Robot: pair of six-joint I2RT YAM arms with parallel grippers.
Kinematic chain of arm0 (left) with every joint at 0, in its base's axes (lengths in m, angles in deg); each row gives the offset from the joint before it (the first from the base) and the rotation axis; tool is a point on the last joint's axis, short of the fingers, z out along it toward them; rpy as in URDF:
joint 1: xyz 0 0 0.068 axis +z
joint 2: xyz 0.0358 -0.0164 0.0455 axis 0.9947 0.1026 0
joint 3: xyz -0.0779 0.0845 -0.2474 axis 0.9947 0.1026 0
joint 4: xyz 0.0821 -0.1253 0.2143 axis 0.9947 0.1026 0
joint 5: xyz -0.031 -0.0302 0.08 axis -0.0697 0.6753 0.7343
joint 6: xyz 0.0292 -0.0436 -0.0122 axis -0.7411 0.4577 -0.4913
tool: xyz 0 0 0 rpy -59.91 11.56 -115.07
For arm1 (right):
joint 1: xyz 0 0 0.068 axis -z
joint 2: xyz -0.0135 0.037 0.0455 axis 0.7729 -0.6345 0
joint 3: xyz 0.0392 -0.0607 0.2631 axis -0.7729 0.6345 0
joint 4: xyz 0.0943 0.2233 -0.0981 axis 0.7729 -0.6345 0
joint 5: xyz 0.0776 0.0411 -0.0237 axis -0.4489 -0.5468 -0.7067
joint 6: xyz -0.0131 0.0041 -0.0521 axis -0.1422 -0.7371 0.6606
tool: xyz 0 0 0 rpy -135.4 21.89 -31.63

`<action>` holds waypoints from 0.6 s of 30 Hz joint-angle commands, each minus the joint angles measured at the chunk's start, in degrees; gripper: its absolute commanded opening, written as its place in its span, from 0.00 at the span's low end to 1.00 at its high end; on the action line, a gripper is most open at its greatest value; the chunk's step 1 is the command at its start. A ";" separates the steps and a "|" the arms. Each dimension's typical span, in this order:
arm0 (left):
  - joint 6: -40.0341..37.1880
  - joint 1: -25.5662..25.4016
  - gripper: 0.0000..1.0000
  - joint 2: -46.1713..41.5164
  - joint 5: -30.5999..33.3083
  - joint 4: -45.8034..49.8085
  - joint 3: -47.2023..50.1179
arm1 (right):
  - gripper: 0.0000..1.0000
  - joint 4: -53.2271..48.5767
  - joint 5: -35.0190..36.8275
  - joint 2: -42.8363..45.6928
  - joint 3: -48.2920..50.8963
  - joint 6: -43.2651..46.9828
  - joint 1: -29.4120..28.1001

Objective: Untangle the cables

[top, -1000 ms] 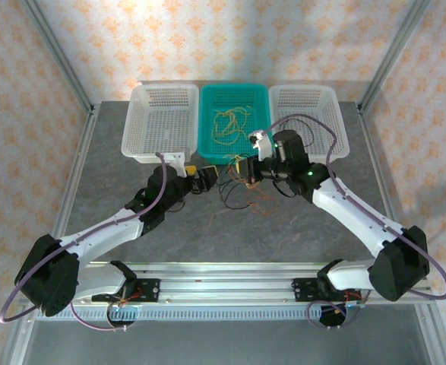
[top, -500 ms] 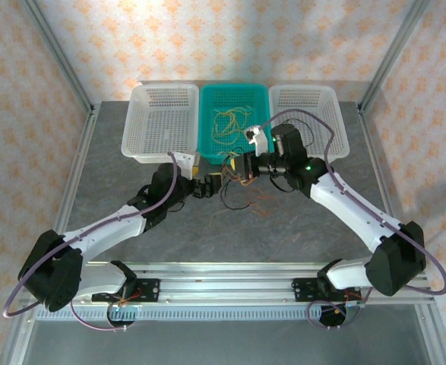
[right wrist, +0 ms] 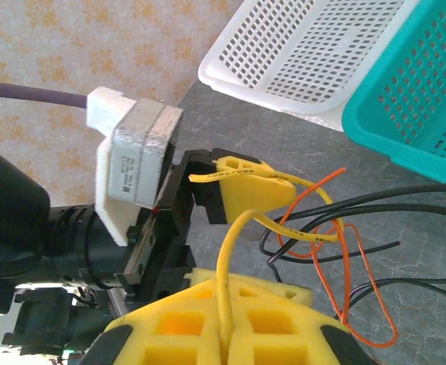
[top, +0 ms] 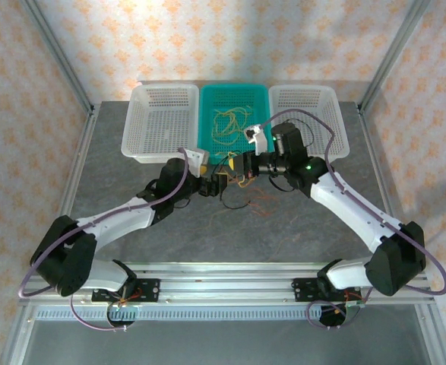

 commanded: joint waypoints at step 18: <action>7.07 0.24 0.36 5.77 -4.88 -14.89 -1.25 | 0.00 0.68 0.87 1.09 -1.00 -1.68 0.33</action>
